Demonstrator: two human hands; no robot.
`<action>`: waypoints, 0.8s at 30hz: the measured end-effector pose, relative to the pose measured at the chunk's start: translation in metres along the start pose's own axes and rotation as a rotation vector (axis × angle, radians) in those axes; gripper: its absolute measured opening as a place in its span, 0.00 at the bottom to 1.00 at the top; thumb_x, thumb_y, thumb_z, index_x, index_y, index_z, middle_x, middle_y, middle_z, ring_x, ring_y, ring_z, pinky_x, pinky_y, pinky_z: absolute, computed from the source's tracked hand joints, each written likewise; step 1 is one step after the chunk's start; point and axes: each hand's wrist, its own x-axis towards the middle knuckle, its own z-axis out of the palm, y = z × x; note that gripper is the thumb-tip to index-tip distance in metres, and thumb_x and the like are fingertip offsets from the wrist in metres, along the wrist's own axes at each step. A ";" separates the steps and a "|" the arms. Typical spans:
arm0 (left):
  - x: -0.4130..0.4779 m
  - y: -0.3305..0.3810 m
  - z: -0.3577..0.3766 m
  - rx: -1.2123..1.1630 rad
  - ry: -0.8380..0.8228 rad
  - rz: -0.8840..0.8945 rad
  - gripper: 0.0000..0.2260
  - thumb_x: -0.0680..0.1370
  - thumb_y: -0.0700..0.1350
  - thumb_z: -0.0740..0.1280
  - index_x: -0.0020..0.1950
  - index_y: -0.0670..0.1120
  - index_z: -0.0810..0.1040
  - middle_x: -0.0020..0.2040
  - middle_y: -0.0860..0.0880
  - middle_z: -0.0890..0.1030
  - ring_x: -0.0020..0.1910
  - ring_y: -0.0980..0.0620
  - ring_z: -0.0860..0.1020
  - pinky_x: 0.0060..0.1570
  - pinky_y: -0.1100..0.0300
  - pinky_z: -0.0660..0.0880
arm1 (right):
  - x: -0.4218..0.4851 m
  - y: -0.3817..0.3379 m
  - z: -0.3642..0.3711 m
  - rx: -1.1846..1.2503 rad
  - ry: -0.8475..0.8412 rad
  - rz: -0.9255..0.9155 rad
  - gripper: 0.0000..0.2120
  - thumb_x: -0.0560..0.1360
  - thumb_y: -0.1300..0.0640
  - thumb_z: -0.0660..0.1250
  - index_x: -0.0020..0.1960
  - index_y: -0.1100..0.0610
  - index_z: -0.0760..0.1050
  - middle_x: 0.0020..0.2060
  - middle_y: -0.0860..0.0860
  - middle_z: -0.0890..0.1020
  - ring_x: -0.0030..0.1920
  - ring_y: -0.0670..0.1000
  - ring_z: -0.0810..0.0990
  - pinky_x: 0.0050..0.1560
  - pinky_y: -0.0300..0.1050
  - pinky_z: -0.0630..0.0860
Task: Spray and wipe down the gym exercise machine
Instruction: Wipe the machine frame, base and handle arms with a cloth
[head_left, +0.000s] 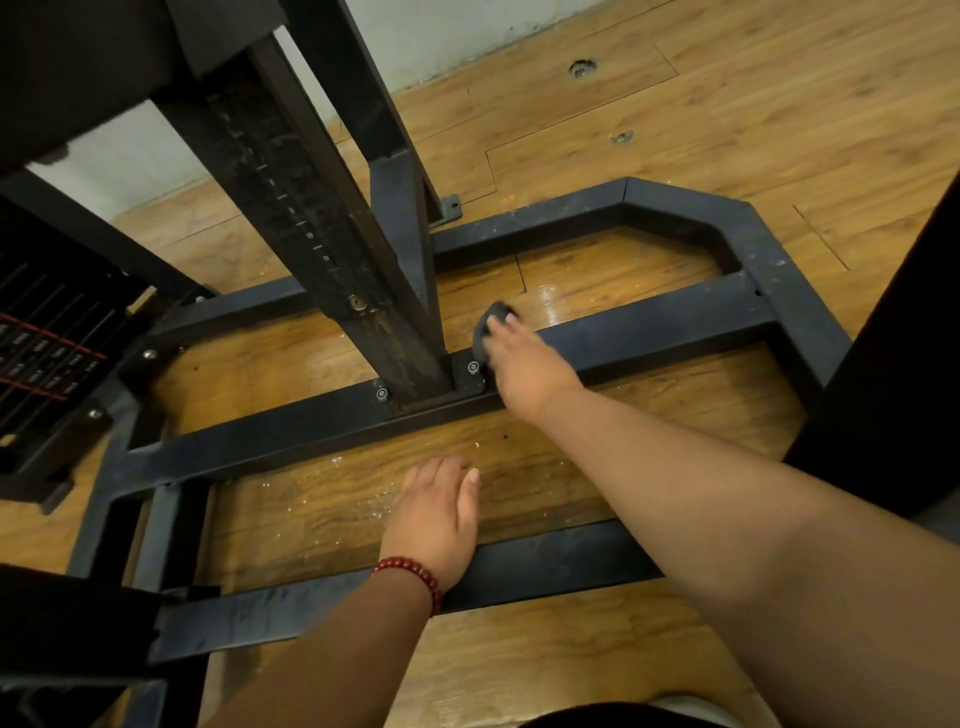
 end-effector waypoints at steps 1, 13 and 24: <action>0.000 -0.001 0.000 -0.001 -0.004 -0.003 0.19 0.84 0.51 0.50 0.69 0.47 0.71 0.64 0.50 0.74 0.65 0.53 0.67 0.66 0.60 0.62 | 0.001 -0.002 0.004 -0.095 -0.062 -0.063 0.27 0.83 0.59 0.54 0.79 0.58 0.51 0.80 0.53 0.49 0.79 0.54 0.46 0.77 0.52 0.52; 0.002 -0.003 0.001 -0.013 -0.023 -0.029 0.21 0.83 0.53 0.49 0.70 0.46 0.71 0.66 0.49 0.74 0.67 0.52 0.67 0.69 0.56 0.63 | -0.033 0.034 -0.008 -0.124 -0.015 0.333 0.27 0.82 0.59 0.52 0.79 0.62 0.48 0.79 0.56 0.50 0.79 0.58 0.47 0.77 0.52 0.50; 0.002 -0.002 0.002 -0.031 0.013 -0.020 0.19 0.83 0.52 0.50 0.67 0.47 0.73 0.63 0.49 0.75 0.65 0.52 0.68 0.65 0.57 0.64 | -0.038 0.004 -0.008 -0.138 -0.130 -0.165 0.28 0.82 0.64 0.53 0.80 0.59 0.48 0.80 0.53 0.49 0.79 0.53 0.47 0.77 0.50 0.55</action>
